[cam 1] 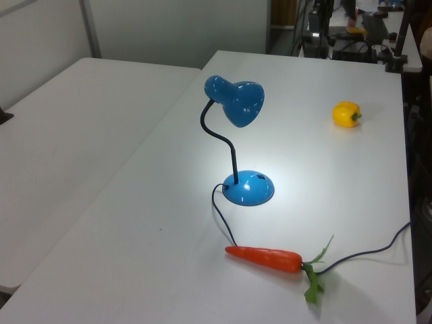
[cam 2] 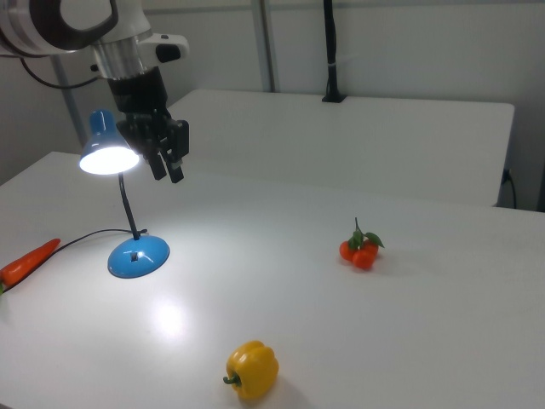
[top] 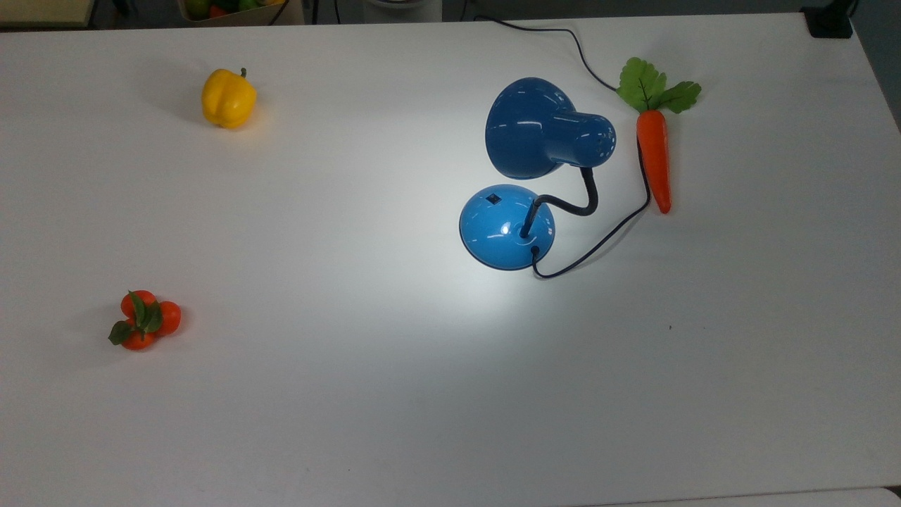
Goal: Turn off lamp
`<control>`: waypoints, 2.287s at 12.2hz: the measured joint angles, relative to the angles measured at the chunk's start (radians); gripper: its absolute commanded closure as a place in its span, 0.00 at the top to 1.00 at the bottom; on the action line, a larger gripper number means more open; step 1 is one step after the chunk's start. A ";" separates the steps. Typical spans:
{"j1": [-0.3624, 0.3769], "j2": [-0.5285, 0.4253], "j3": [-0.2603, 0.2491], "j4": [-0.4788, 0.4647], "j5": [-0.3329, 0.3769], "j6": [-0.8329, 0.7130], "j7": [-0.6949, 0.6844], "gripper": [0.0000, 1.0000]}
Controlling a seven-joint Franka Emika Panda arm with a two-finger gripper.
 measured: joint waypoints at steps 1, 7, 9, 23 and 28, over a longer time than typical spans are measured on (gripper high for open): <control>0.000 0.000 0.000 0.000 0.000 0.000 -0.004 0.00; 0.006 0.003 0.004 -0.003 0.000 0.000 -0.008 0.00; 0.023 0.010 0.016 -0.027 0.001 0.027 -0.016 0.00; 0.212 0.097 0.032 -0.418 0.031 0.589 -0.262 0.00; 0.231 0.162 0.058 -0.452 0.031 0.737 -0.263 0.00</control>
